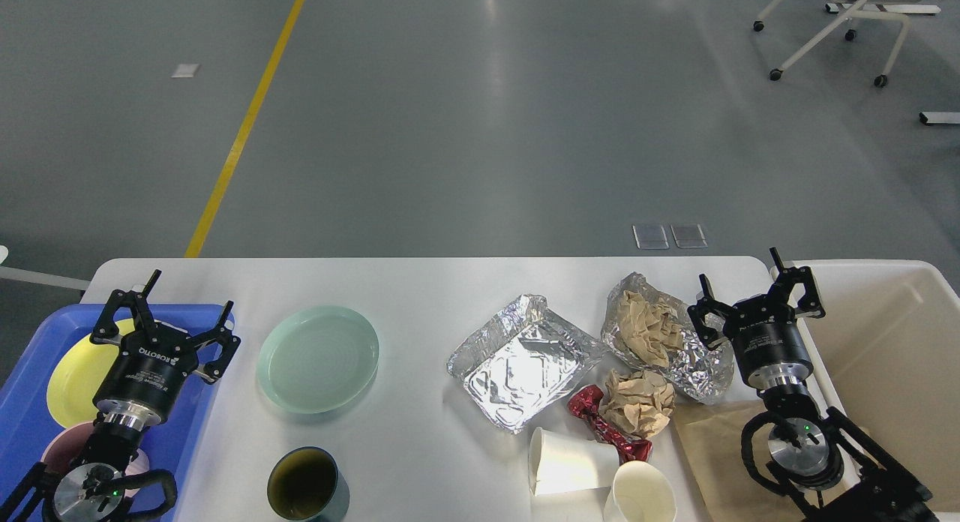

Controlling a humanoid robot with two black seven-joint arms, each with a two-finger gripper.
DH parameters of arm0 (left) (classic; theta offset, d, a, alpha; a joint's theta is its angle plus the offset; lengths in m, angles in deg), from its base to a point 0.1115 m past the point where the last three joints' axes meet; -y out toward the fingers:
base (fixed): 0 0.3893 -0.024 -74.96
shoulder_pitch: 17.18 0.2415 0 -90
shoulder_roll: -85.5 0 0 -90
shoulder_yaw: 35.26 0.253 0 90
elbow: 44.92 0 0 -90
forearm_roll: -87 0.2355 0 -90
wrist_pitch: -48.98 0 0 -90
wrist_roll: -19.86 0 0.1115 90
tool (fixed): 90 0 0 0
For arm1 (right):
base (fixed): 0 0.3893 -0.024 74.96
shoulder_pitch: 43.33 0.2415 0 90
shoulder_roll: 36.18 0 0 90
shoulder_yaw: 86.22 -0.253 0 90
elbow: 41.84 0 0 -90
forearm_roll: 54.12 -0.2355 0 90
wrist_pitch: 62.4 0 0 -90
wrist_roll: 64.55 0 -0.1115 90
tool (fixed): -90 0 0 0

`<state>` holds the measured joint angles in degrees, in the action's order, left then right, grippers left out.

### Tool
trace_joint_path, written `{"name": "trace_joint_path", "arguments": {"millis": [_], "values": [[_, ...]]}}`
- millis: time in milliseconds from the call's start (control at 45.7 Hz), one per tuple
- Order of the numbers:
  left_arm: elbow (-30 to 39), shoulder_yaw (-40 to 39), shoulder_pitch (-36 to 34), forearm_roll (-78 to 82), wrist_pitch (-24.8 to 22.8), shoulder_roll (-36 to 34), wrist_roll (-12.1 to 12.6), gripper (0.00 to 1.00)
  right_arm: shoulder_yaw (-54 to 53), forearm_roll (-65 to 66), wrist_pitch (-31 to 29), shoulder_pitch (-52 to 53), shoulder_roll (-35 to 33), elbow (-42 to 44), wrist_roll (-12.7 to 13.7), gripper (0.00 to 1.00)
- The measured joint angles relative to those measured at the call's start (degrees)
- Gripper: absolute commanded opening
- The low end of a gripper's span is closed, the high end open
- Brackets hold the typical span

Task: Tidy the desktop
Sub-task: 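Raise the left gripper up and away from the blue tray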

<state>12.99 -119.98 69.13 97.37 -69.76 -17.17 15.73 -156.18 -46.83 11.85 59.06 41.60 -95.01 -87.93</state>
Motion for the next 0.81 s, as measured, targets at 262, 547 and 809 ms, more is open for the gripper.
{"name": "trace_joint_path", "arguments": {"millis": [262,547,809], "values": [[-0.36,-1.28,-0.35,0.12,0.70,0.06,-0.34,0.96,0.00,0.00,-0.02,0.00,0.00,0.00,0.00,1.00],[-0.95,-1.49,-0.78,0.44,0.77,-1.26,0.34,0.96,0.00,0.00,-0.01,0.00,0.00,0.00,0.00,1.00],[-1.14,-0.34,-3.38,0.91,1.11,-7.36,0.49,0.97,0.00,0.00,-0.01,0.00,0.00,0.00,0.00,1.00]]}}
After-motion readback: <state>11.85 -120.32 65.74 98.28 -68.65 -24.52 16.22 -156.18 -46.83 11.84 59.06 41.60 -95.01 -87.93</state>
